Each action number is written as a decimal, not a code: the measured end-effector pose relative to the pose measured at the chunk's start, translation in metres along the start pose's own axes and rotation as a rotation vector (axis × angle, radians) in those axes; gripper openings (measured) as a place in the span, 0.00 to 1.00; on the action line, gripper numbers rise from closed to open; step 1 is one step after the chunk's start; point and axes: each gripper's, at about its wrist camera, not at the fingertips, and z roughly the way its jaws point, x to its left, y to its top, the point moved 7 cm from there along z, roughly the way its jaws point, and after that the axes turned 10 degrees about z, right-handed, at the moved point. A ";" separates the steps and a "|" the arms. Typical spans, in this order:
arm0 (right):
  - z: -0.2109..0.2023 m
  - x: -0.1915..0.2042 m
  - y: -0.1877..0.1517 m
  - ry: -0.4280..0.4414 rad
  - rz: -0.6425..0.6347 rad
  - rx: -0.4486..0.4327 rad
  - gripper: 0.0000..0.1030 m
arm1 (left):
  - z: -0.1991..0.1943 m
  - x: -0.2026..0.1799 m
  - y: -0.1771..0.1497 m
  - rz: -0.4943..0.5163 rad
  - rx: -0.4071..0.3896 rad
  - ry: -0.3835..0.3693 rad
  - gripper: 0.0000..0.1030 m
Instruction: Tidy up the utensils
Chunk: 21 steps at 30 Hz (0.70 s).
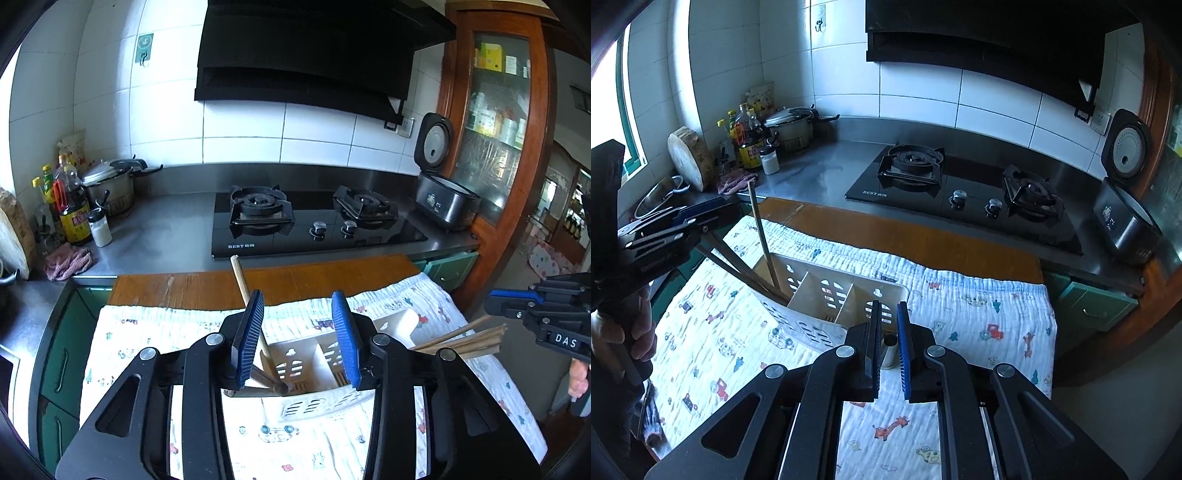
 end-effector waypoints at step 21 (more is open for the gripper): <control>-0.085 0.015 -0.059 -0.052 -0.020 -0.167 0.73 | -0.097 -0.020 -0.059 0.016 -0.039 0.066 0.95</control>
